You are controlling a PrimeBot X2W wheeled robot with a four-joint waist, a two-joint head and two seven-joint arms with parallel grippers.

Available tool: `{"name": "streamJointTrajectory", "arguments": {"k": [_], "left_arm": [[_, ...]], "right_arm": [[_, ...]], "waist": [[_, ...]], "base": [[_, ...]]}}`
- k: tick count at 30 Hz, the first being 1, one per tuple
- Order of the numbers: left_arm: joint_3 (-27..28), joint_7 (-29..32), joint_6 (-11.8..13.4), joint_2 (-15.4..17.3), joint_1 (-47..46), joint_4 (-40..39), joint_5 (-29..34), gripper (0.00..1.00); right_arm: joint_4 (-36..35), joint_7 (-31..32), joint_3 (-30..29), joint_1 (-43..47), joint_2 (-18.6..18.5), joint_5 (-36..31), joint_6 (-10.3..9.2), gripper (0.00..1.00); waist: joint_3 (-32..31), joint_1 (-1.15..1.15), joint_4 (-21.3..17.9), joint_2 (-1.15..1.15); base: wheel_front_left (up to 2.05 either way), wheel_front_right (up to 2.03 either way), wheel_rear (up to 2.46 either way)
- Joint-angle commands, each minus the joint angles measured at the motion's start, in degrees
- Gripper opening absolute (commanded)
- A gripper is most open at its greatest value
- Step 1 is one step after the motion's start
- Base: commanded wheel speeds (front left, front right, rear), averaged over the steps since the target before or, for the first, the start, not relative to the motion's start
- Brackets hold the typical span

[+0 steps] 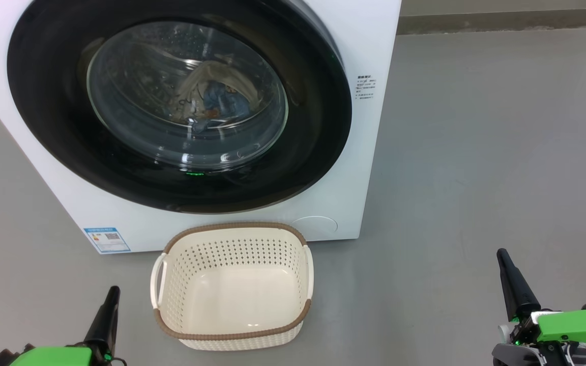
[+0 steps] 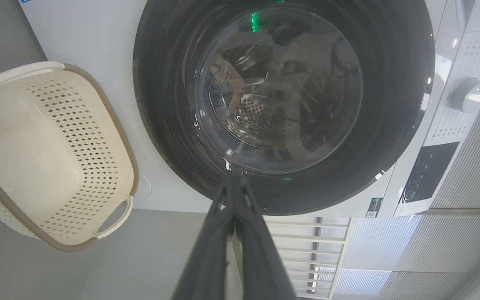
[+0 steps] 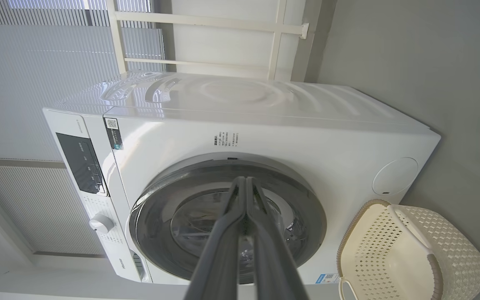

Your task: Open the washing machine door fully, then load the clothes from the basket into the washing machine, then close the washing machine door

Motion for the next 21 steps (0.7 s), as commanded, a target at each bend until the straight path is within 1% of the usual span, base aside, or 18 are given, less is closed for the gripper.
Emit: {"name": "streamJointTrajectory", "arguments": {"k": [1, 21], "left_arm": [[2.24, 0.66, -0.16, 0.59, -2.66, -0.95, -1.67, 0.00], [2.52, 1.00, -0.17, 0.42, -2.72, -0.88, -2.17, 0.00]], "right_arm": [[-1.79, 0.70, 0.68, -0.47, 0.14, 1.96, 0.09, 0.00], [-1.81, 0.95, 0.52, -0.43, 0.25, 2.61, 0.09, 0.00]], "waist": [[-0.06, 0.00, 0.00, 0.00], [-0.10, 0.00, -0.01, 0.00]], "base": [[0.00, 0.00, 0.00], [0.00, 0.00, 0.00]]}}
